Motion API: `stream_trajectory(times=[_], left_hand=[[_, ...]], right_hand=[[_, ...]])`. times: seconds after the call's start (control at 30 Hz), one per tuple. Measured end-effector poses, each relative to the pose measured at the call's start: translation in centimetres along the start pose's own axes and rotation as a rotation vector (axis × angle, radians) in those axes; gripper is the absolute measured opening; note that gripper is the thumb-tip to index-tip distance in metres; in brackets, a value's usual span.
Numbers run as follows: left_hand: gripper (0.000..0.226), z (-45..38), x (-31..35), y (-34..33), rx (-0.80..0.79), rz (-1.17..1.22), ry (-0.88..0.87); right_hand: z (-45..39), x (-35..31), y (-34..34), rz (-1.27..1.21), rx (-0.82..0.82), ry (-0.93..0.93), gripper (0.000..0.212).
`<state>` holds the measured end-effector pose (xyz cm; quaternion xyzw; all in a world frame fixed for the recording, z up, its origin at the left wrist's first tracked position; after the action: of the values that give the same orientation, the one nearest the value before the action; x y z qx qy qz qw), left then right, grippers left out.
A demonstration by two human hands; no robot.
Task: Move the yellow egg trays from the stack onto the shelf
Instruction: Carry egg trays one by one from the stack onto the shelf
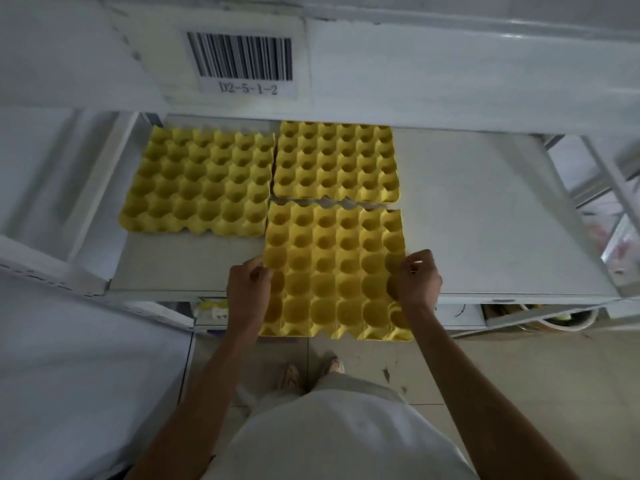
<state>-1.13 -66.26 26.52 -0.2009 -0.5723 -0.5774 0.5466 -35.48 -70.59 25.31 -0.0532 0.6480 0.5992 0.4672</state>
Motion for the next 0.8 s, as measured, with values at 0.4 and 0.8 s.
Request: stream_trajectory(times=[0.4, 0.8], left_hand=[[0.043, -0.9, -1.0, -0.2, 0.013, -0.250, -0.188], [0.062, 6.9, 1.2, 0.8, 0.224, -0.521, -0.232]], right_hand=[[-1.2, -1.2, -0.8, -0.025, 0.039, -0.047, 0.011], [-0.1, -3.9, 3.0, 0.070, 0.009, 0.543, 0.055]])
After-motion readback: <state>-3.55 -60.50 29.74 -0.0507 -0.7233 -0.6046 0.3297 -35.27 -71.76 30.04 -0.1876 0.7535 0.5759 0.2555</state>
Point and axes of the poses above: each hand's wrist, its own z-axis away from the middle knuckle, its own y-axis out of the back of the hand, x = y × z, the point moved 6 cm from there along -z, towards the middle knuckle, and after that the axes turned 4 degrees about z, right-handed, at the moved point
